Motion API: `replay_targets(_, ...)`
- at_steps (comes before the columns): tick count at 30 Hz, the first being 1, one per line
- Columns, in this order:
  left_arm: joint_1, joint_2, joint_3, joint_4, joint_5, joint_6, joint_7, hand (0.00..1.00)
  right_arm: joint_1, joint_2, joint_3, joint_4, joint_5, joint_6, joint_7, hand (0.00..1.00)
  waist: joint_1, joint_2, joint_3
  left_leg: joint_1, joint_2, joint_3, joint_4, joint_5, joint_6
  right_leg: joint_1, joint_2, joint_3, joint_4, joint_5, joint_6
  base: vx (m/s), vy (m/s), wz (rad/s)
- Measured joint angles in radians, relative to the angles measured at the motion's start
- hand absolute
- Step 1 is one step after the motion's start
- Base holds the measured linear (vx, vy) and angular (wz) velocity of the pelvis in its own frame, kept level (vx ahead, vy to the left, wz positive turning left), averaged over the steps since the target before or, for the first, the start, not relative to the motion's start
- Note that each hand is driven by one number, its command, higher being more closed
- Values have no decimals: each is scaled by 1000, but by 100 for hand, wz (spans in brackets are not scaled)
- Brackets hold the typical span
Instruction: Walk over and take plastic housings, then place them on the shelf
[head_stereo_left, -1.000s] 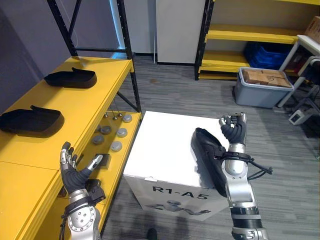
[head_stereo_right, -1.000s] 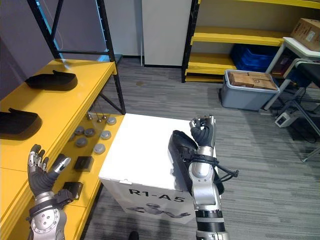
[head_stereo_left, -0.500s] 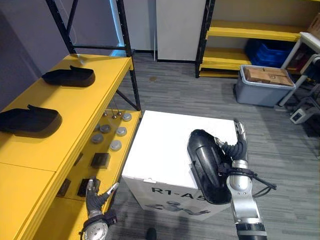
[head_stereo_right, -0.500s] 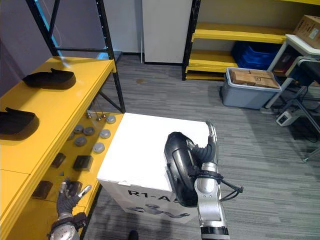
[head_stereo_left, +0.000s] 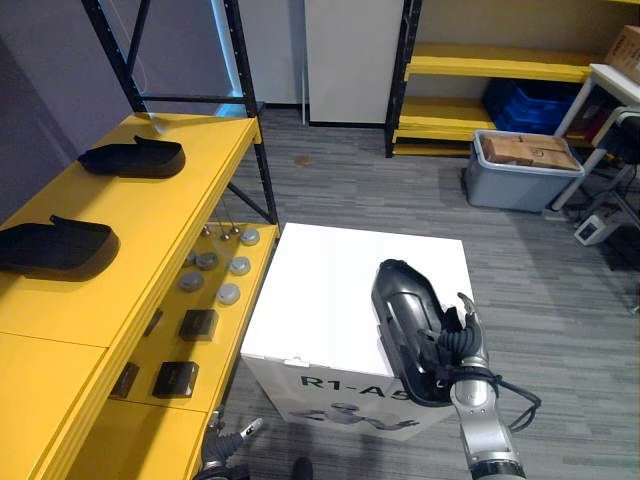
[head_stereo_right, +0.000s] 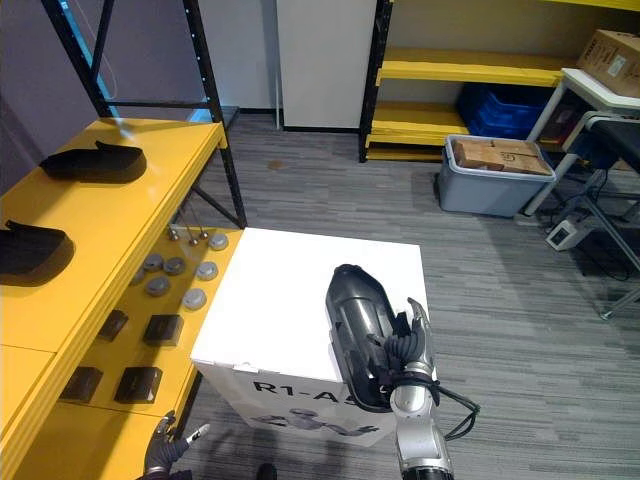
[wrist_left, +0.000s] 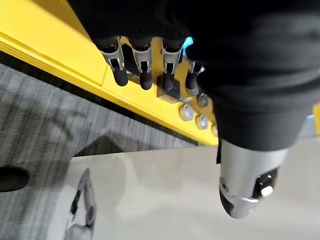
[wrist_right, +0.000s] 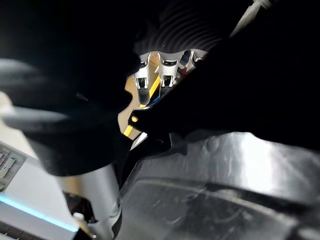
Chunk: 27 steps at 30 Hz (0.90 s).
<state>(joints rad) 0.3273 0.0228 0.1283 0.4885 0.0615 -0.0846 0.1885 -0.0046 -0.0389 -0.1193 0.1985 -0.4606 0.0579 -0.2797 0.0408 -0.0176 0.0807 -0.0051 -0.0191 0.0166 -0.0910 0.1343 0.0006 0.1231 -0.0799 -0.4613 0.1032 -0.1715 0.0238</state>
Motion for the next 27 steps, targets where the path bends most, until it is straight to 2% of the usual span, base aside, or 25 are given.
replay_targets(7,-12,10,-37,78,3,20,-3,0,-5,14,-38,31,-8,16,-9,0,-3,2,1,2,0,-4,0,-5,-8,12,4,-7,-17,0,-1,3,-15,1)
replay_targets(8,-13,9,-38,83,3,20,-6,0,-9,15,-38,38,-18,17,-7,100,-4,2,1,2,0,-7,0,-6,-8,16,4,-13,-21,0,-1,3,-28,7)
replay_targets(15,-14,11,-38,95,2,22,-24,0,-61,-3,-79,79,-21,21,-11,100,-5,2,13,4,1,-7,-1,-8,-11,20,6,-14,-23,0,-1,-3,-8,1)
replay_targets(17,-14,11,-38,99,2,22,-27,0,-74,-14,-79,91,-21,21,-9,100,-14,2,14,4,0,-8,-1,-8,-11,21,6,-14,-25,0,-1,0,0,0)
replay_targets(27,-19,12,-38,100,-1,26,-39,0,-97,-33,-78,90,-21,22,46,100,-24,-6,22,8,0,-8,-1,-10,-14,40,12,-18,-38,0,-1,3,-34,1)
